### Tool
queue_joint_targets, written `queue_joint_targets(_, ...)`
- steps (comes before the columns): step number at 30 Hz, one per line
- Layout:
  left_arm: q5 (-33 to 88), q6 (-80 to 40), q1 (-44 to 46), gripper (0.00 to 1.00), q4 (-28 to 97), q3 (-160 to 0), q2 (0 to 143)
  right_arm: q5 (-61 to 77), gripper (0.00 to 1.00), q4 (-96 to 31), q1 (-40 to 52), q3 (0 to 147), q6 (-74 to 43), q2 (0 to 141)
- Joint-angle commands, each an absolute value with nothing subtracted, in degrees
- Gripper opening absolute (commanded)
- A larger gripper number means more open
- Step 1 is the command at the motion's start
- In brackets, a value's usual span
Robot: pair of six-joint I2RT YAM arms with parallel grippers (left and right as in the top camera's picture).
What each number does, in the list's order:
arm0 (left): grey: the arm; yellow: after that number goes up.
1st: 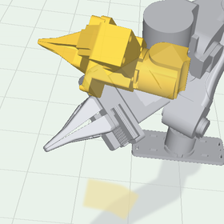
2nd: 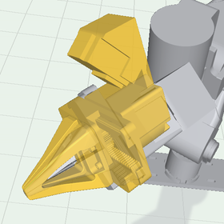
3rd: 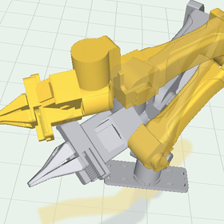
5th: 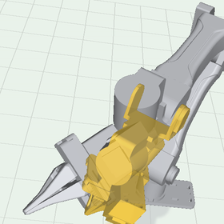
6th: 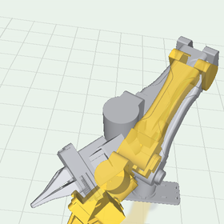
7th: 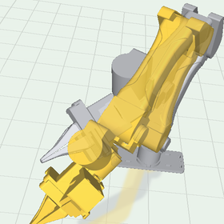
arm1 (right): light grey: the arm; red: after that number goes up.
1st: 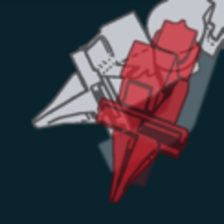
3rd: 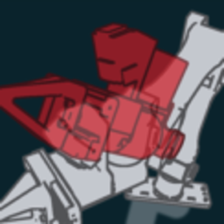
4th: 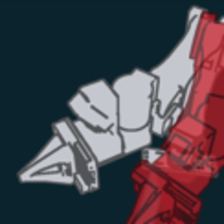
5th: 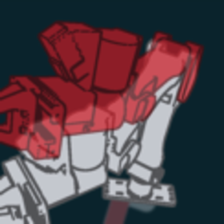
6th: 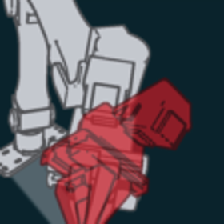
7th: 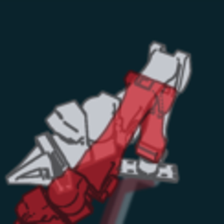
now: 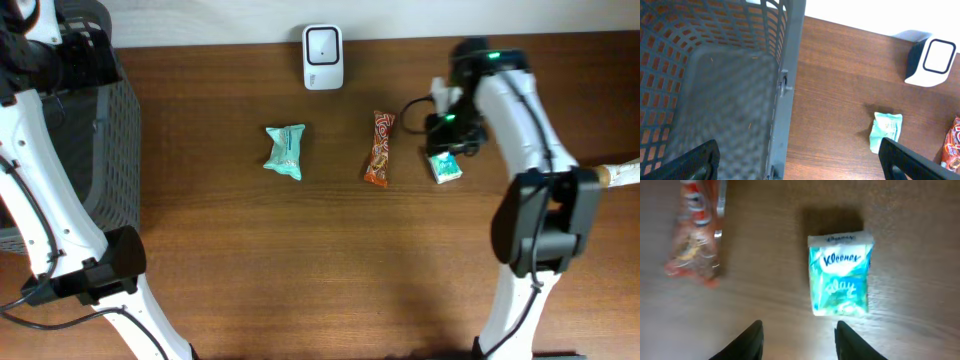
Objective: Scan the item barcode
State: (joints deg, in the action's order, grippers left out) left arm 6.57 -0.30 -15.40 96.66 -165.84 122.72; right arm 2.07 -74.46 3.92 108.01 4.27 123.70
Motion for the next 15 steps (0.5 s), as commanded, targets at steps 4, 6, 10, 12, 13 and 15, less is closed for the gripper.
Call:
queue_joint_targets(4, 6.2, -0.6, -15.6, 0.99, 96.7, -165.8, 121.1, -19.3, 0.49, -59.0, 11.3, 91.9, -4.0, 123.4)
queue_joint_targets(6, 6.2, -0.6, -15.6, 0.99, 96.7, -165.8, 121.1, -19.3, 0.48, -56.5, 11.3, 89.5, -4.3, 123.4)
queue_joint_targets(10, 6.2, -0.6, -15.6, 0.99, 96.7, -165.8, 121.1, -18.5, 0.14, -55.2, 11.2, 88.7, -5.5, 123.4)
queue_joint_targets(12, 6.2, -0.6, -15.6, 0.99, 96.7, -165.8, 121.1, -13.1, 0.04, -55.5, 11.2, 88.8, -9.4, 123.4)
queue_joint_targets(13, 6.2, -0.6, -15.6, 0.99, 96.7, -165.8, 121.1, -5.2, 0.04, -55.2, 11.2, 89.4, -10.2, 123.3)
queue_joint_targets(15, 6.2, -0.6, -15.6, 0.99, 96.7, -165.8, 121.1, 7.0, 0.04, -53.7, 11.2, 90.8, -10.2, 123.3)
